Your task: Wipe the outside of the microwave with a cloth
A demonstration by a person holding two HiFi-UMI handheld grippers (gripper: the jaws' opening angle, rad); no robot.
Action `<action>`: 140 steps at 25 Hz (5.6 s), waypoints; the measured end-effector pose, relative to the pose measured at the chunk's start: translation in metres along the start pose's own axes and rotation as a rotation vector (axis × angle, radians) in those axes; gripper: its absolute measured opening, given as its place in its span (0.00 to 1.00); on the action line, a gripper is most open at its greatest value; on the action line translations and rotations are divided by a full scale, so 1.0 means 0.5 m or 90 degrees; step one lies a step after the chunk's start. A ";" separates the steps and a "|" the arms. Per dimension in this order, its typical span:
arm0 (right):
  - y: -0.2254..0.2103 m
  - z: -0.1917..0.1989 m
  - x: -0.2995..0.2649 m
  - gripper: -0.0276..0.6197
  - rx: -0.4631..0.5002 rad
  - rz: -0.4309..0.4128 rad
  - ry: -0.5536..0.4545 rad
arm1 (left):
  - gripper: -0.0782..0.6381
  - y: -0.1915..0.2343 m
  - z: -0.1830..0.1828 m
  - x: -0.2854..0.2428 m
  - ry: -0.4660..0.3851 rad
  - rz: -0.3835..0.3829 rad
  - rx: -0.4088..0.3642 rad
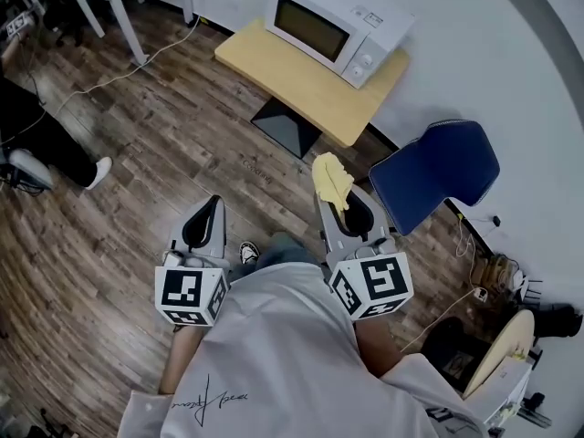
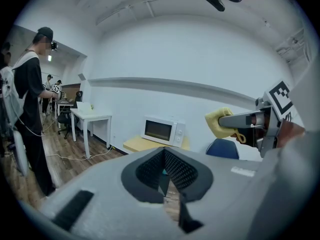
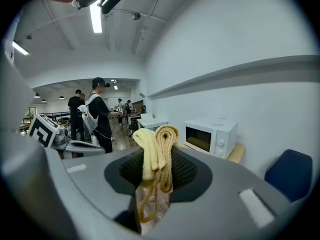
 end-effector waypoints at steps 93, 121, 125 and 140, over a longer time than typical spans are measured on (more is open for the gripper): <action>-1.221 -0.242 -0.876 0.22 -0.331 0.539 0.310 | 0.10 0.321 -0.521 -1.294 -0.008 0.466 -0.155; -1.199 -0.243 -0.967 0.22 -0.333 0.557 0.351 | 0.10 0.396 -0.517 -1.321 0.000 0.458 -0.144; -1.189 -0.247 -0.988 0.22 -0.322 0.548 0.349 | 0.10 0.399 -0.519 -1.323 0.002 0.461 -0.151; -1.155 -0.263 -1.068 0.22 -0.314 0.502 0.346 | 0.10 0.408 -0.524 -1.325 -0.007 0.461 -0.147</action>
Point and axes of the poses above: the fingertips, and each gripper's own axes: x backward along the fingers, y to its left, z out of its underside, the point moved 9 cm from there along x, backward along the fingers, and after that the axes turned 3 degrees about -y, right-handed, at the moved point
